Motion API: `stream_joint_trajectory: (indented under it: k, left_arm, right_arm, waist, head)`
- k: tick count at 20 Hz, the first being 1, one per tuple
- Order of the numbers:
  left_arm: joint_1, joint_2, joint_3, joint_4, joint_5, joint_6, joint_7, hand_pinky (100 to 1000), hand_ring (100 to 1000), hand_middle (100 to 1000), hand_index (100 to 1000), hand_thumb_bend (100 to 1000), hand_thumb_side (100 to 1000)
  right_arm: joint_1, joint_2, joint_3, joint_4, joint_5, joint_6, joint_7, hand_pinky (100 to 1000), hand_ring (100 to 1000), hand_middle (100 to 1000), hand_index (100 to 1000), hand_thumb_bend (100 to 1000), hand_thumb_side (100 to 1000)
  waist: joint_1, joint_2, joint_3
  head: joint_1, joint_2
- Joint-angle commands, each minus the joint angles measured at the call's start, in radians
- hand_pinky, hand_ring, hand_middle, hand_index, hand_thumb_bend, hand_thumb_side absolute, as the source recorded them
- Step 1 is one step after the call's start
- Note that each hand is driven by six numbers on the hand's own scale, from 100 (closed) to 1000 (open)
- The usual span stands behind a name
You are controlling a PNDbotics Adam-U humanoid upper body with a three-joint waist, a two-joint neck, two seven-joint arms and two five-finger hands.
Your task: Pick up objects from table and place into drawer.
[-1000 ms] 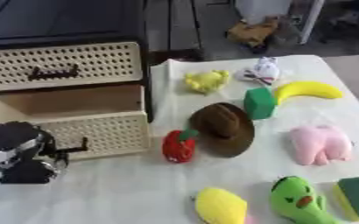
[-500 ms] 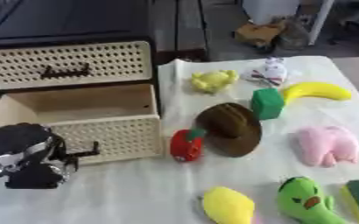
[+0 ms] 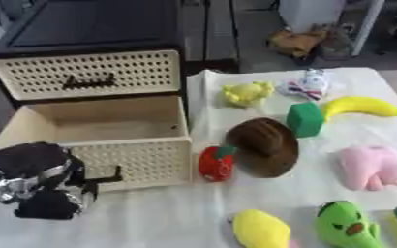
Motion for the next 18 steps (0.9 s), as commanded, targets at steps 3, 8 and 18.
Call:
stream_joint_trajectory:
  k: [3, 8, 18]
  left_arm:
    - [0.002, 0.046, 0.014, -0.061, 0.016, 0.017, -0.021, 100, 220, 252, 662, 100, 836]
    - [0.009, 0.052, 0.014, -0.087, 0.019, 0.022, -0.037, 113, 238, 271, 764, 100, 859]
    - [0.033, 0.059, 0.059, -0.117, 0.059, 0.036, -0.088, 192, 328, 469, 1000, 100, 901]
  right_arm:
    - [-0.007, -0.026, -0.014, -0.016, -0.006, 0.001, -0.004, 773, 874, 836, 888, 100, 1000]
    - [-0.007, -0.025, -0.014, -0.016, -0.007, 0.001, -0.004, 773, 874, 836, 887, 100, 1000]
    - [-0.002, -0.024, -0.014, -0.016, -0.007, 0.003, -0.006, 773, 873, 835, 887, 100, 1000]
  waist:
    - [-0.002, -0.032, 0.004]
    - [-0.002, -0.034, 0.006]
    - [-0.002, -0.033, 0.009]
  head:
    - [0.006, 0.006]
    - [0.005, 0.003]
    - [0.003, 0.002]
